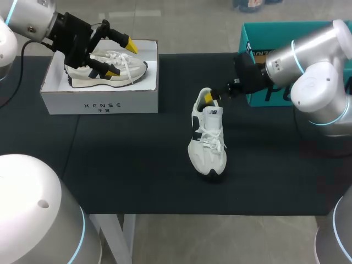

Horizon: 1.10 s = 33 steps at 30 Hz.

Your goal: Take the shoe out of the shoebox, open the shoe tongue, remove and reinsert the insole, then place the shoe into the shoebox

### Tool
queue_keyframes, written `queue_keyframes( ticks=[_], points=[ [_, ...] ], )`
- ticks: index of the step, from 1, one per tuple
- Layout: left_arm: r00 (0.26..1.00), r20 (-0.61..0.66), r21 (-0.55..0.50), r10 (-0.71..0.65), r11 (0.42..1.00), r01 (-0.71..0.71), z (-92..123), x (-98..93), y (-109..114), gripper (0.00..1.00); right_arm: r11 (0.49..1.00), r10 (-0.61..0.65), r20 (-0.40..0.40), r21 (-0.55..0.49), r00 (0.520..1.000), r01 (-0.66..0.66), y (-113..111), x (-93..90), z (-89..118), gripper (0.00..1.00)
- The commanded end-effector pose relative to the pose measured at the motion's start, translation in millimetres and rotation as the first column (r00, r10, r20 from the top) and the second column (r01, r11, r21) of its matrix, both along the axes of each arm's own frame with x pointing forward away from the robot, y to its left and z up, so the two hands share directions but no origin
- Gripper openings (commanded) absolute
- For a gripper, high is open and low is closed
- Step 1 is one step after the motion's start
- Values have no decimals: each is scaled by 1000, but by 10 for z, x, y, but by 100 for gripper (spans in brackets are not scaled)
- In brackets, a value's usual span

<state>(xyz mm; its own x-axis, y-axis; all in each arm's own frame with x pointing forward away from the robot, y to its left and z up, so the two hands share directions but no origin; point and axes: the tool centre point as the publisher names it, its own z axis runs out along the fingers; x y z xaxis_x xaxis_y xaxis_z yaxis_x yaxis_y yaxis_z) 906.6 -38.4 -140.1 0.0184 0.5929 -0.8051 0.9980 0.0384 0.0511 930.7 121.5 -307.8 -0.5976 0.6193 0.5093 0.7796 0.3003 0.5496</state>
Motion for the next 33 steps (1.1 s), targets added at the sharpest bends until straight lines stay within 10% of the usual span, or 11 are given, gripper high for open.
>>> queue_keyframes(
  ticks=[1,2,6,17,33],
  points=[
    [1000,0,4,-1,1000,1,3,7,1,100,990,-59,-56,-134,997,51,-14,-4,103,38],
    [1000,0,4,-1,1000,1,3,7,1,100,987,-73,-71,-146,995,62,-32,-5,106,0],
    [1000,0,4,-1,1000,1,3,7,1,100,945,-137,-126,-314,983,92,-74,-1,109,0],
    [1000,0,4,-1,1000,1,3,7,1,100,945,-137,-126,-314,983,92,-74,-1,109,0],
    [1000,0,4,-1,1000,1,3,7,1,100,746,-463,-7,-543,886,385,217,358,-448,0]
  ],
)
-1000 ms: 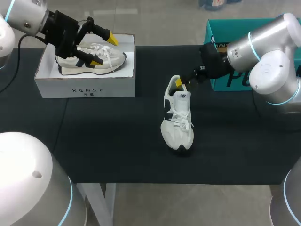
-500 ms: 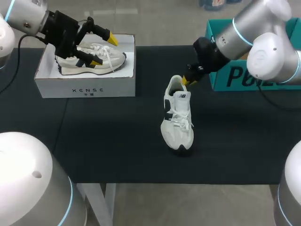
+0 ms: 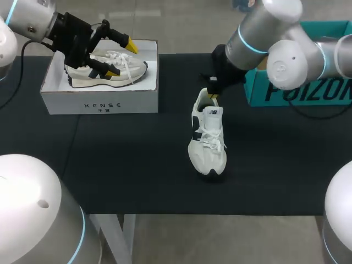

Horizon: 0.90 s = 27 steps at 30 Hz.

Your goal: Take the shoe out of the shoebox, open the shoe tongue, remove and reinsert the insole, then place the shoe into the shoebox

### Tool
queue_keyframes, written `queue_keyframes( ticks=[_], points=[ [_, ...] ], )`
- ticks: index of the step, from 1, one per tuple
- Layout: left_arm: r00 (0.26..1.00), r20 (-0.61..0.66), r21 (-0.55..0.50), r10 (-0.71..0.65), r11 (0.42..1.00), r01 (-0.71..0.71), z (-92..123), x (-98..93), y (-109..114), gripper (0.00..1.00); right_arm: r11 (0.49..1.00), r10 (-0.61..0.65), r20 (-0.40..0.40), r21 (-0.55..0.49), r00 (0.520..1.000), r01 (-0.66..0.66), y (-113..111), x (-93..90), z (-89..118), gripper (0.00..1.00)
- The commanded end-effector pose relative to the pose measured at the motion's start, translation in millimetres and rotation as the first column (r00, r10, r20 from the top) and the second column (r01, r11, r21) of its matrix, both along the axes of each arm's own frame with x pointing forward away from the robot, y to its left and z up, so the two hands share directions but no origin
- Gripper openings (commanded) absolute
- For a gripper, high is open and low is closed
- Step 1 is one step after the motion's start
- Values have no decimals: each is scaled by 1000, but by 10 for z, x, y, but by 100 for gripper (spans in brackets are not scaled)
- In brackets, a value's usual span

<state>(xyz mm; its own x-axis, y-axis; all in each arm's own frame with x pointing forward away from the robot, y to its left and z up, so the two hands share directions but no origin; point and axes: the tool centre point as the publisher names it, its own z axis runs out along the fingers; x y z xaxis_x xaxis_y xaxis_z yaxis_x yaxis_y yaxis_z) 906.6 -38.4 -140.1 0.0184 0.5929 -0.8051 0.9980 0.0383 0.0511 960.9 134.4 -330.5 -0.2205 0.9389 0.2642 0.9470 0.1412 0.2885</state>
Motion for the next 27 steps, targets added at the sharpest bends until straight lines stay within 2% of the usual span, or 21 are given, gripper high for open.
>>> queue_keyframes(
  ticks=[1,10,17,21,25,27],
  points=[
    [1000,0,3,-1,1000,1,3,7,1,100,984,-77,24,-157,997,79,71,60,-263,0],
    [1000,0,3,-1,1000,1,3,7,1,100,981,-82,-11,-180,997,78,-72,117,-507,0],
    [1000,0,3,-1,1000,1,3,7,1,100,974,-52,-56,-224,997,38,-26,153,-743,0],
    [1000,0,3,-1,1000,1,3,7,1,100,976,-58,-98,-214,994,36,3,85,-858,0],
    [1000,0,3,-1,1000,1,3,7,1,100,977,-55,-111,-213,992,30,11,34,-881,0],
    [1000,0,3,-1,1000,1,3,7,1,100,976,-55,-112,-214,992,30,6,0,-819,0]
  ],
)
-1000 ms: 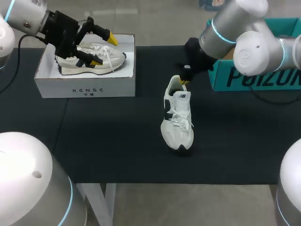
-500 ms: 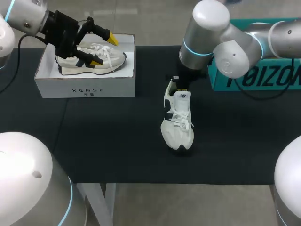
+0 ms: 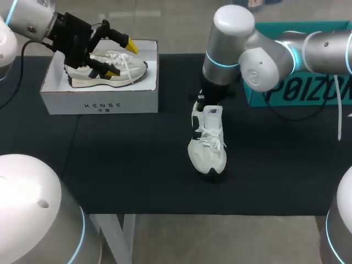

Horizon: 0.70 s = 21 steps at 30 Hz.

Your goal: Take the shoe out of the shoebox, open the shoe tongue, remove and reinsert the insole, then place the shoe into the shoebox

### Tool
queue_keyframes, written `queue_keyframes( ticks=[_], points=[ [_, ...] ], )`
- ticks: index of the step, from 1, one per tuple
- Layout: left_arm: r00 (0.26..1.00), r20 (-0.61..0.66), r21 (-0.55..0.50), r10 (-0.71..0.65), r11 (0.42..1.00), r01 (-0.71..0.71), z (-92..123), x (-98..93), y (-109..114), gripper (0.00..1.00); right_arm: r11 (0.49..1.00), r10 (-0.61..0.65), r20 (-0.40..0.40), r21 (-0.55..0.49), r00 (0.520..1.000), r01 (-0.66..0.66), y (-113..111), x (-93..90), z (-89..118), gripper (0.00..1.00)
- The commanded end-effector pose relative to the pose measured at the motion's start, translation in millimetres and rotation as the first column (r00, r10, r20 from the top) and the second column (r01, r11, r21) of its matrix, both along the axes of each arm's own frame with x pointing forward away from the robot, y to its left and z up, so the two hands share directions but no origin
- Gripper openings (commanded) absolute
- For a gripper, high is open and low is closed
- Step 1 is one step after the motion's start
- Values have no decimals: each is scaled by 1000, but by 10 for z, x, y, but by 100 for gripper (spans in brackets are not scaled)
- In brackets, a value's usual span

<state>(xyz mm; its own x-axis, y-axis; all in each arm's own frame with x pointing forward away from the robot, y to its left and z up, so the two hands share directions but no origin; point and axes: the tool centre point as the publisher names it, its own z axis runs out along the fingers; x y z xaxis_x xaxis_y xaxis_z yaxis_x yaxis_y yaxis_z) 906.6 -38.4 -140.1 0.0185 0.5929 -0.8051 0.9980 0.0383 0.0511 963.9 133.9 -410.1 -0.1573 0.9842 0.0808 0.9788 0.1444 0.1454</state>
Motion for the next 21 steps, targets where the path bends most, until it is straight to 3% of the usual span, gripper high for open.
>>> queue_keyframes(
  ticks=[1,7,18,21],
  points=[
    [1000,0,3,-1,1000,1,3,7,1,100,1000,2,2,-3,1000,-2,10,-43,22,0],
    [1000,0,3,-1,1000,1,3,7,1,100,1000,-8,33,-6,999,9,-23,-104,162,0],
    [1000,0,3,-1,1000,1,3,7,1,100,1000,2,-59,-6,998,-3,45,-196,-102,0],
    [1000,0,3,-1,1000,1,3,7,1,100,1000,17,-25,-11,1000,-17,53,-229,98,0]
  ],
)
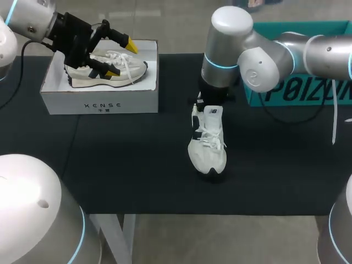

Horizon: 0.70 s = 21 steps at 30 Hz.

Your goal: Take the shoe out of the shoebox, open the shoe tongue, remove and reinsert the insole, then place the shoe into the shoebox

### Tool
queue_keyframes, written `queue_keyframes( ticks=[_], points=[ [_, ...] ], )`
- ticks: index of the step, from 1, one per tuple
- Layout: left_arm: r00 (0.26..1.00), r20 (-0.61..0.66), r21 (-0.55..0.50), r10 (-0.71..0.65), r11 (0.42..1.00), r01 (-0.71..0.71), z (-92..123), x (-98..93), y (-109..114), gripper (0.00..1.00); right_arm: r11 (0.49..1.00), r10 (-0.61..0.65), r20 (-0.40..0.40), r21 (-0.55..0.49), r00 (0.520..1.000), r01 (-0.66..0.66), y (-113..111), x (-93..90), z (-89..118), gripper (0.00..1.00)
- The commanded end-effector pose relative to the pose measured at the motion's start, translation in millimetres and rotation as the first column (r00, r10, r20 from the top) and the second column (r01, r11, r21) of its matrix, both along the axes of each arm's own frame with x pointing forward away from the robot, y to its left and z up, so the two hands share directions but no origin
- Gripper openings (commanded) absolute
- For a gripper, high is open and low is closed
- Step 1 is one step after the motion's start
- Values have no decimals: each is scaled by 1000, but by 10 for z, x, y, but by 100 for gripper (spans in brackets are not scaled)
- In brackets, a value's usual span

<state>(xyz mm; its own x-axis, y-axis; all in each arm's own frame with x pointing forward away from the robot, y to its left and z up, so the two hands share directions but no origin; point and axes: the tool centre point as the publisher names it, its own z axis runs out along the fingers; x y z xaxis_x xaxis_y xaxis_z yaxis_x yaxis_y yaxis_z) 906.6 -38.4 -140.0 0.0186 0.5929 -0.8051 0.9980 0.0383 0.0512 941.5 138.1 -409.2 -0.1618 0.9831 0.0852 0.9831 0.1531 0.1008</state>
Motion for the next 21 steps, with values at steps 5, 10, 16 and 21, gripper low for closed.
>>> queue_keyframes(
  ticks=[5,10,16,21],
  points=[
    [1000,0,4,-1,1000,1,2,7,1,100,999,6,-5,-46,1000,-6,-39,-71,326,0],
    [1000,0,4,-1,1000,1,2,7,1,100,998,-3,-38,-68,999,0,-56,-209,496,0],
    [1000,0,4,-1,1000,1,2,7,1,100,1000,-5,-42,-28,999,3,-65,-220,656,0],
    [1000,0,4,-1,1000,1,2,7,1,100,1000,-5,-42,-28,999,3,-65,-220,656,0]
  ],
)
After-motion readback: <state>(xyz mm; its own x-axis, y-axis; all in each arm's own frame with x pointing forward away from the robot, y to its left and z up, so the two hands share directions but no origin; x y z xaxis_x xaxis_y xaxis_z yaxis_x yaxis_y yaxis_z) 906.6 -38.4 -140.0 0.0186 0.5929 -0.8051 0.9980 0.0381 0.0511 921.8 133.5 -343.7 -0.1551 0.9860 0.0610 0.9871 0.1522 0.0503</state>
